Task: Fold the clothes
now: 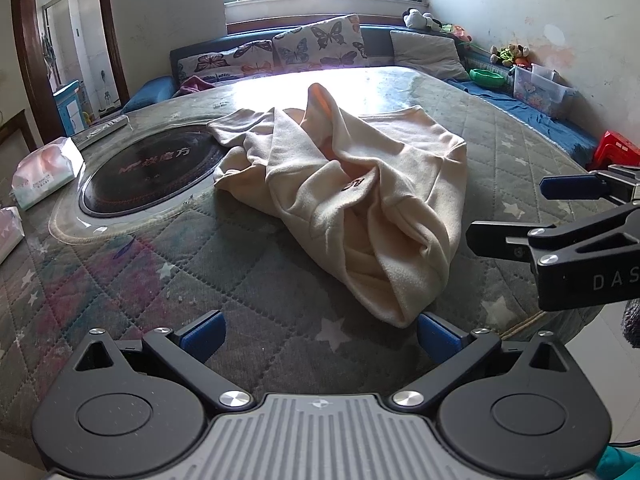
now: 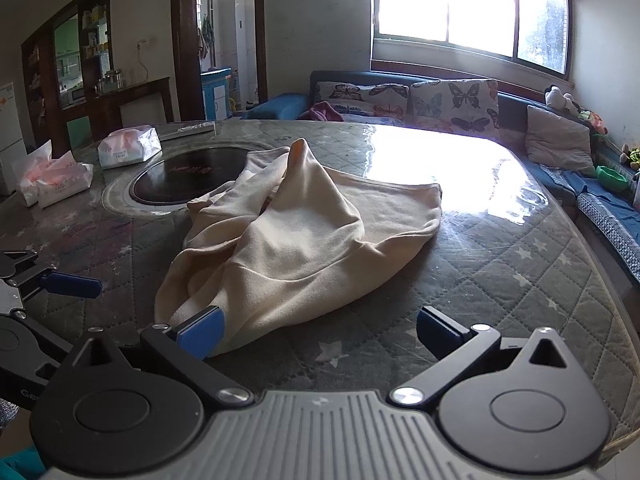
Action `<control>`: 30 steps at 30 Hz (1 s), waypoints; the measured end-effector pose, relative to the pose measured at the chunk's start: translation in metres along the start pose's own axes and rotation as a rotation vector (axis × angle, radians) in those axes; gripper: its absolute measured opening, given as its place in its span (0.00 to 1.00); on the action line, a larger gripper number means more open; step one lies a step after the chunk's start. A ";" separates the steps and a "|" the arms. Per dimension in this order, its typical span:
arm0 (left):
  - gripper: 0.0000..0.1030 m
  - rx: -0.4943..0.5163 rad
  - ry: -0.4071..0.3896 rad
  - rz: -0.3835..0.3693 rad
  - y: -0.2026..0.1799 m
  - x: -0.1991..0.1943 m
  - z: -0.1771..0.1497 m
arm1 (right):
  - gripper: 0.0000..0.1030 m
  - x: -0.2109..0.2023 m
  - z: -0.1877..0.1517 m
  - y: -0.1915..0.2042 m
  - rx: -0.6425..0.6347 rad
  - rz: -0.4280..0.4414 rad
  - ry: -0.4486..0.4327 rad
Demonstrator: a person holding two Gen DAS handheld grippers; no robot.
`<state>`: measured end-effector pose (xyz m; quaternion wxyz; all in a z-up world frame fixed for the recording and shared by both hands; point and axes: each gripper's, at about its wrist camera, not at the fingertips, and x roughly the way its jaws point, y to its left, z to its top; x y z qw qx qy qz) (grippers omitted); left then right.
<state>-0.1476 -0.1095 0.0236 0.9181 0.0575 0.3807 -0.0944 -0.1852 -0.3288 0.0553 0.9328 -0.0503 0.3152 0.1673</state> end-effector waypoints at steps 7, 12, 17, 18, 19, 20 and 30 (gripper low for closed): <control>1.00 0.000 -0.005 -0.012 0.001 0.000 0.008 | 1.00 0.003 0.007 0.001 -0.003 0.009 0.000; 1.00 -0.001 -0.006 -0.017 0.004 0.001 0.014 | 1.00 0.006 0.012 0.001 -0.002 0.014 0.000; 1.00 -0.003 -0.006 -0.016 0.007 0.003 0.020 | 1.00 0.010 0.018 0.000 -0.001 0.017 0.001; 1.00 -0.004 -0.007 -0.017 0.008 0.003 0.021 | 1.00 0.011 0.019 -0.001 -0.001 0.018 0.001; 1.00 -0.006 -0.007 -0.019 0.008 0.003 0.022 | 1.00 0.012 0.021 -0.001 -0.001 0.018 0.001; 1.00 -0.007 -0.008 -0.020 0.009 0.004 0.024 | 1.00 0.013 0.022 -0.001 -0.001 0.019 0.001; 1.00 -0.016 -0.013 -0.023 0.019 0.011 0.041 | 1.00 0.025 0.039 -0.003 -0.014 0.027 0.002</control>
